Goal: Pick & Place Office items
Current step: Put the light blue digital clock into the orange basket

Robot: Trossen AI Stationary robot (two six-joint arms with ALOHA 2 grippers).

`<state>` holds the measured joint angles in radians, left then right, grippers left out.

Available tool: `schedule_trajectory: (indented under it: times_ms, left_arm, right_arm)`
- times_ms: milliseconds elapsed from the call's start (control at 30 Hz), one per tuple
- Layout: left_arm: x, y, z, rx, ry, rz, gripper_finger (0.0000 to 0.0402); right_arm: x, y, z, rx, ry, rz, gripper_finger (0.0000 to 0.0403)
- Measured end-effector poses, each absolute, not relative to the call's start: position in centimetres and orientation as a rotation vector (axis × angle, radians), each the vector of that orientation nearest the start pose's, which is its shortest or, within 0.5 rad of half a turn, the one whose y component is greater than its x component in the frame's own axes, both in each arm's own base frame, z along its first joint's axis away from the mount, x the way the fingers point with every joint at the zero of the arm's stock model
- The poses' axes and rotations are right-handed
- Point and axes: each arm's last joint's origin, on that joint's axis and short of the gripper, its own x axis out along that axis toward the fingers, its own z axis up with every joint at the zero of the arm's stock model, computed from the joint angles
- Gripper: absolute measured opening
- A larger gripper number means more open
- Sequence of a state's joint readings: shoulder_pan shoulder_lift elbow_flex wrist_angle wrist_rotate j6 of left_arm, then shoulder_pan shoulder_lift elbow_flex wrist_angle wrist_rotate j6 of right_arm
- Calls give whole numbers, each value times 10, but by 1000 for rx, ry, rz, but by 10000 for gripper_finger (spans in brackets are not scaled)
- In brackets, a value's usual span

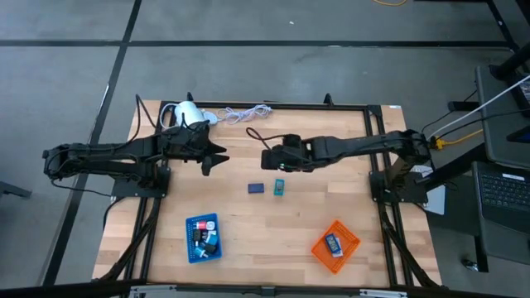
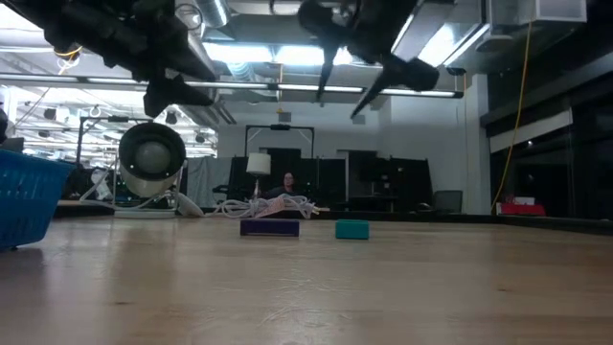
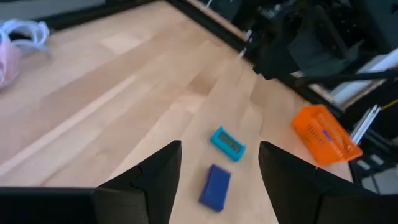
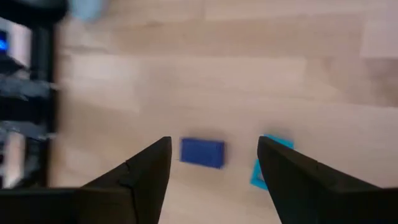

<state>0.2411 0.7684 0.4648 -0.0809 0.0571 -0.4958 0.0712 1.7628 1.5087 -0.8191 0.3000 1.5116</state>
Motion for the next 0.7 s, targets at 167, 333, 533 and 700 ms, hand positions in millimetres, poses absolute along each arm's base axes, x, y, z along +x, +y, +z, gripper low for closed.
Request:
schedule_trajectory:
  times_ms: [167, 333, 533, 700]
  left_arm:
    - [165, 44, 234, -526, 340, 263, 210]
    - [164, 49, 234, -528, 337, 261, 210]
    - [163, 52, 234, -528, 338, 263, 210]
    - [162, 53, 232, -525, 356, 272, 210]
  right_arm:
    - [379, 8, 249, 1191, 767, -974, 242]
    - [388, 6, 219, 1210, 879, -1025, 242]
    - [395, 6, 193, 1229, 962, -1054, 242]
    - [398, 7, 178, 1238, 1023, -1062, 242]
